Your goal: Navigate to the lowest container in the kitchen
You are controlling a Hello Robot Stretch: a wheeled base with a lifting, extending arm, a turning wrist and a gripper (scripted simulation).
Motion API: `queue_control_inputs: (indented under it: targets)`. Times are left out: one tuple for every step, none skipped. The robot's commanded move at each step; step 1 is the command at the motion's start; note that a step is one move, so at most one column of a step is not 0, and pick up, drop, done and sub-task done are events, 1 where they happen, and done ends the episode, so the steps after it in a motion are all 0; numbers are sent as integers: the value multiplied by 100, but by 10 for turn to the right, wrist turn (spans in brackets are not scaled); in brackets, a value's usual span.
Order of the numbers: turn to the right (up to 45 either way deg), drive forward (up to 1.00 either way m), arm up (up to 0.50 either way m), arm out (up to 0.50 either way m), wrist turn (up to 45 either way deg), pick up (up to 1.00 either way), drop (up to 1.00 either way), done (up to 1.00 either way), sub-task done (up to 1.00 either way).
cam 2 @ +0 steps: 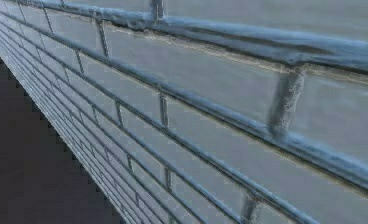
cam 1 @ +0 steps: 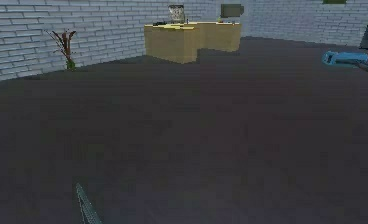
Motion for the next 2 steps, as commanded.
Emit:
queue_control_inputs:
  targets:
    - [90,0,0,0,0,0,0,0,0]
    - [0,20,0,0,0,0,0,0,0]
